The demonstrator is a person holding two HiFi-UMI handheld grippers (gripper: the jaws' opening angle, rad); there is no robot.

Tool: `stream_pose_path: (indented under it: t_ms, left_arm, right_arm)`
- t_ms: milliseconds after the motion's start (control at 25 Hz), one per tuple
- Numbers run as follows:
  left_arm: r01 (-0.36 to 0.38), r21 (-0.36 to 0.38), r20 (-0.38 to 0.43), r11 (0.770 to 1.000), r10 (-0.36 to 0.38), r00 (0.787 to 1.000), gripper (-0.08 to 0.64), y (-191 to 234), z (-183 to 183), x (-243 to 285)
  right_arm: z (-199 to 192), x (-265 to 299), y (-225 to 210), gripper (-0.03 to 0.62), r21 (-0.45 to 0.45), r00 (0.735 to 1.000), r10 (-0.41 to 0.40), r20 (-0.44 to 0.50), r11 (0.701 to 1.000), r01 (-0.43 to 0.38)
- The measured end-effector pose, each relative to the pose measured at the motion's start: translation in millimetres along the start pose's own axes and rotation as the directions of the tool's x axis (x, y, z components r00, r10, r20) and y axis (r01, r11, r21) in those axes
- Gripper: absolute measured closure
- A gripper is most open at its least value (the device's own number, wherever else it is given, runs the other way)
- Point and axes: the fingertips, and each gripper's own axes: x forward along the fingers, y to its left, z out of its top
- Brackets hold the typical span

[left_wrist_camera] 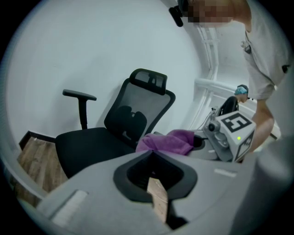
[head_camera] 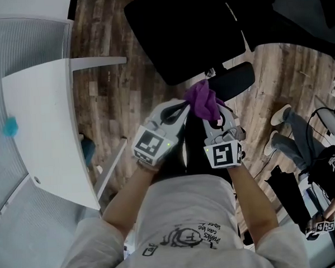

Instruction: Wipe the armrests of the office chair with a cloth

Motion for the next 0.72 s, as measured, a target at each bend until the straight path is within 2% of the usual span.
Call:
stream_pose_path:
  t_ms: [160,520,720]
  left_arm:
    - [0.012,0.011,0.005,1.0,-0.012,1.0,0.56,-8,-5,-14]
    - [-0.004,-0.002,-0.034,1.0,0.004,0.999,0.56,4,7,28]
    - [-0.013,-0.002,-0.045,1.0,0.013,0.999,0.56,2,0,21]
  right_arm:
    - [-6,-11,-6,0.568,-0.021,0.998,-0.063,-0.03,0.998,0.063]
    - [-56,-16,-128,0.568,0.004,0.98,-0.154,-0.123,0.988,0.156]
    - [-76,-29,-163,0.568,0.021,0.959,-0.219,-0.179,0.974,0.226]
